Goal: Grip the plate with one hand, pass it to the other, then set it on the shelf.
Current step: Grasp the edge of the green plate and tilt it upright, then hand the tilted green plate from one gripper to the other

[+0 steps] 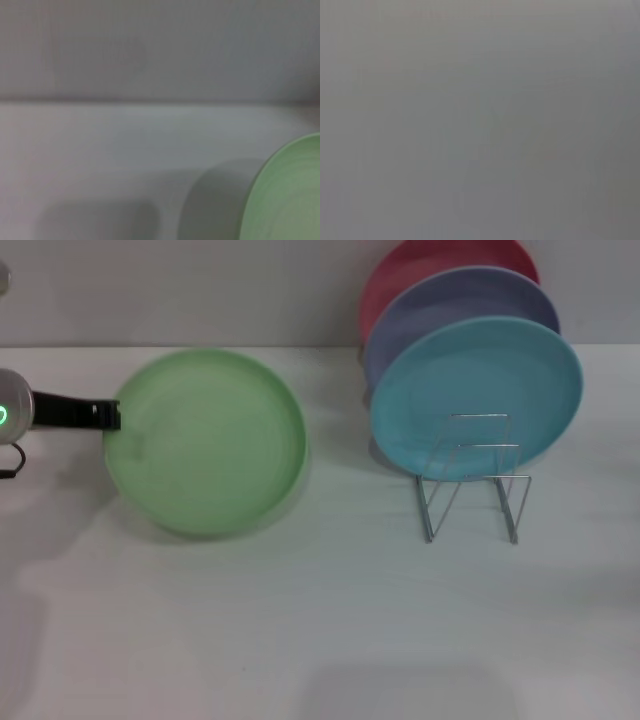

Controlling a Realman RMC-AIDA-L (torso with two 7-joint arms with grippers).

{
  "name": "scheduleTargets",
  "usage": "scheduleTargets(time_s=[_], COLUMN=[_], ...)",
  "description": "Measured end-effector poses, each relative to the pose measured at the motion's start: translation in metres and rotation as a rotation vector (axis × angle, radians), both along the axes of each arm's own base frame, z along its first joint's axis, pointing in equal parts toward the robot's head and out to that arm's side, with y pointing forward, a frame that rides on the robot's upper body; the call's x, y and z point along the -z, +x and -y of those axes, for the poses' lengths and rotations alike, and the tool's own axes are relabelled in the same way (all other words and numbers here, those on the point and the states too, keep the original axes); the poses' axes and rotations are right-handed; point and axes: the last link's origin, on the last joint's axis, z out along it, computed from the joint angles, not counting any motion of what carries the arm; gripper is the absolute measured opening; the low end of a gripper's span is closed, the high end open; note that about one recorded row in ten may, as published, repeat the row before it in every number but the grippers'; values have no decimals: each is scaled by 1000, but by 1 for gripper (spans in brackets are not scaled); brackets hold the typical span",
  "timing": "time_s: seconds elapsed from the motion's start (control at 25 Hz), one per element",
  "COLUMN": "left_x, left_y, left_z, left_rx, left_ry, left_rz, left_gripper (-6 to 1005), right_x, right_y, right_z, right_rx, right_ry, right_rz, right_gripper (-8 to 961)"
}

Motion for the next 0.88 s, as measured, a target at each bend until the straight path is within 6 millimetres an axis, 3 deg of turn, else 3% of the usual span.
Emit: scheduleTargets(time_s=[0.4, 0.88], left_x=[-10, -3], left_y=[-2, -10], left_z=[0, 8], left_rx=[199, 391], left_ry=[170, 457], left_rz=[-18, -160], left_gripper=[33, 32], right_x=[1, 6], right_y=[8, 11], right_z=[0, 0], right_rx=[46, 72], right_ry=[-14, -30], right_rz=[-24, -38], right_gripper=[759, 759])
